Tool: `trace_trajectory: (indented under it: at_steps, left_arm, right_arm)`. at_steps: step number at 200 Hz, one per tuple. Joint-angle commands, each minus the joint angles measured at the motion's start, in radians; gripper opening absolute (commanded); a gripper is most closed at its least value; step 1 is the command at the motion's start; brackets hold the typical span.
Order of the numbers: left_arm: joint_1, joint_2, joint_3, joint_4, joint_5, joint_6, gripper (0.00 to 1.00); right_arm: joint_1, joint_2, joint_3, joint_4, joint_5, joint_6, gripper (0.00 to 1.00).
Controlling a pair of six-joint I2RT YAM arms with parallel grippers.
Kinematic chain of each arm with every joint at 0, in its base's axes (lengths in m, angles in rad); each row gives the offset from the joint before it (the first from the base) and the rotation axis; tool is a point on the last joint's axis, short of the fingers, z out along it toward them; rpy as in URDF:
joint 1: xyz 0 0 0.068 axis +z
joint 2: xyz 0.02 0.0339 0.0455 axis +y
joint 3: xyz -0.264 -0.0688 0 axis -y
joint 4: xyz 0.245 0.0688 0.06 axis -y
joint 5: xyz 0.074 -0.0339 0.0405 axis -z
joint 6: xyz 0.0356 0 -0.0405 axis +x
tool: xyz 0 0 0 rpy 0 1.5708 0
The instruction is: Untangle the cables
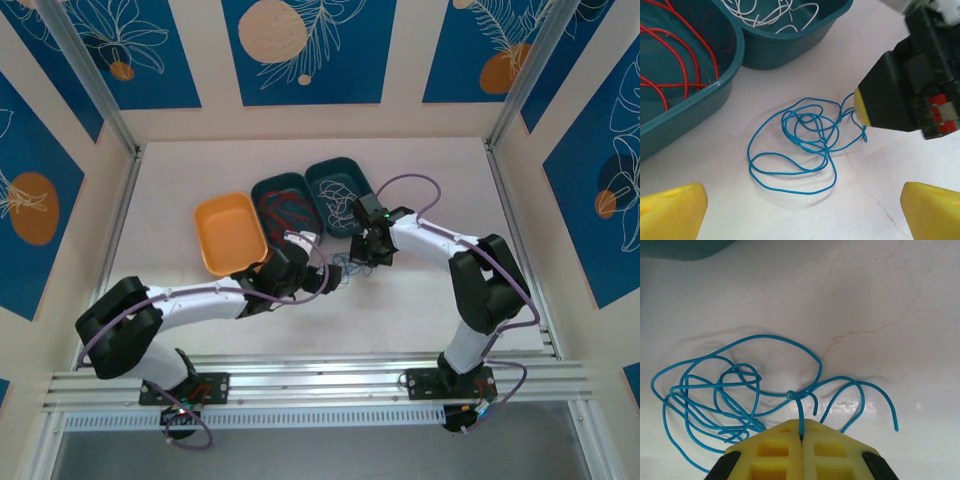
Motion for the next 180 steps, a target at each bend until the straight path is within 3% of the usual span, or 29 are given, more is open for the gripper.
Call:
trace_trajectory:
  at_steps: [1,83,127,180]
  left_arm:
    - [-0.009,0.034,0.061,-0.072,-0.019,0.035,0.94]
    - [-0.049,0.17,0.194,-0.155,-0.037,0.103,0.79]
    - [-0.054,0.264,0.258,-0.195,-0.044,0.135,0.67]
    - [-0.054,0.355,0.309,-0.185,-0.045,0.167,0.66]
  right_arm:
    - [-0.004,-0.089,-0.014,-0.042,0.014,-0.016,0.0]
    - [-0.005,-0.329,-0.071,-0.129,0.03,-0.084,0.0]
    - [-0.007,-0.353,-0.064,-0.138,0.039,-0.086,0.0]
    - [-0.016,-0.378,-0.056,-0.161,0.073,-0.086,0.0]
